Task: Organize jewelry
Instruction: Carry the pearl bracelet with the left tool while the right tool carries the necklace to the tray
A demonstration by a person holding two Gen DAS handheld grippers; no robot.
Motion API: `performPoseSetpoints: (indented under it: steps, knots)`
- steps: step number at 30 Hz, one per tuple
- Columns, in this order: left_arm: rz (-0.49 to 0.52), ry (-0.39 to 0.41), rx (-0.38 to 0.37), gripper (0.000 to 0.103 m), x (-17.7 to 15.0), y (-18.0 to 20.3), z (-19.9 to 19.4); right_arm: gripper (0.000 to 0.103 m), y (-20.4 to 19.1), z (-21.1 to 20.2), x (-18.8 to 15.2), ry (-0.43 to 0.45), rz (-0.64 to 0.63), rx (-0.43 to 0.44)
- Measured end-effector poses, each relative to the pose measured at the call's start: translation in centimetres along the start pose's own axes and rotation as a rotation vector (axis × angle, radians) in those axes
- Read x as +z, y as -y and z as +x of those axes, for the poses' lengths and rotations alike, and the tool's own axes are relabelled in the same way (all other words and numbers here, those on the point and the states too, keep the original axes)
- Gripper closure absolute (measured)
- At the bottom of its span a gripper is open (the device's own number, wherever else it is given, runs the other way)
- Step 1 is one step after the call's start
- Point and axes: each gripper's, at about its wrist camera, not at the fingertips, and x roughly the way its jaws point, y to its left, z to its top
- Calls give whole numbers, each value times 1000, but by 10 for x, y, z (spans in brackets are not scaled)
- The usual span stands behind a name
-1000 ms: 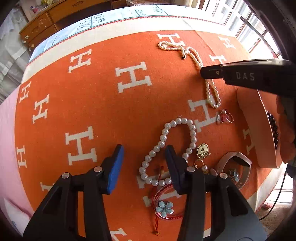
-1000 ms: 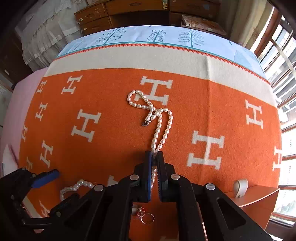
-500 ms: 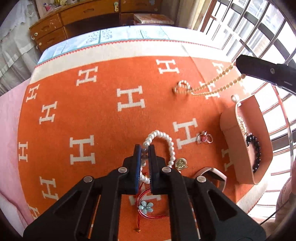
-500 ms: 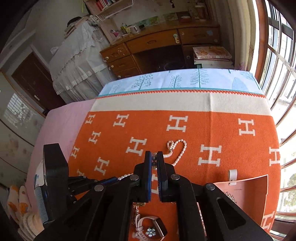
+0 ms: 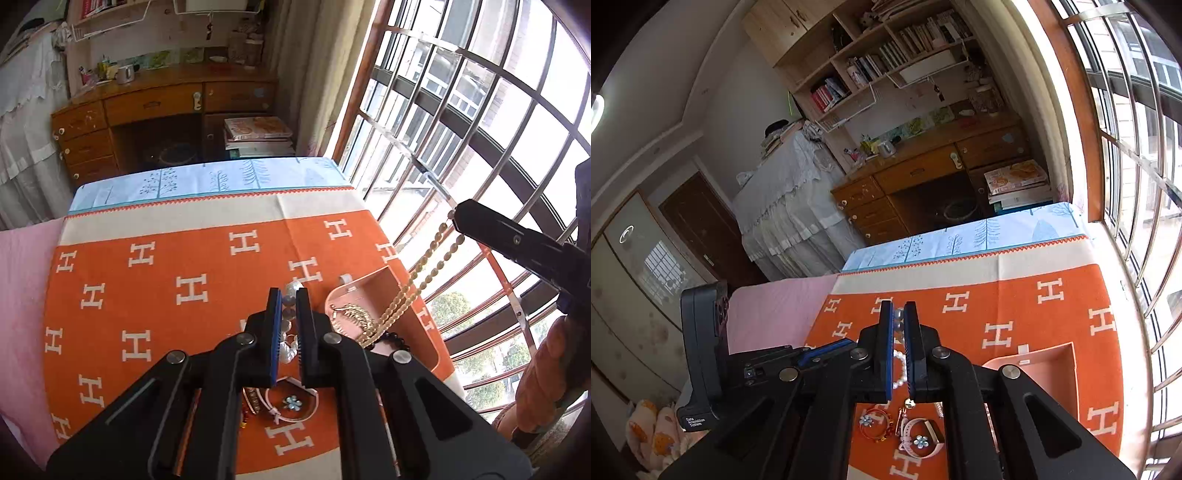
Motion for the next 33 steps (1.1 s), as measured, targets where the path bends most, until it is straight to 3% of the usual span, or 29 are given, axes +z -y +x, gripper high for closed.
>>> performPoseSetpoints:
  steps: [6, 14, 23, 33]
  knots:
    - [38, -2, -57, 98, 0, 52, 11, 98, 29, -71, -14, 88, 48, -14]
    - [41, -89, -130, 98, -23, 94, 53, 98, 76, -105, -53, 73, 111, -52]
    - [47, -148, -126, 98, -71, 106, 84, 98, 112, -77, -112, -9, 152, -93]
    - [86, -86, -12, 98, -102, 106, 87, 98, 109, -16, -152, -95, 83, -181]
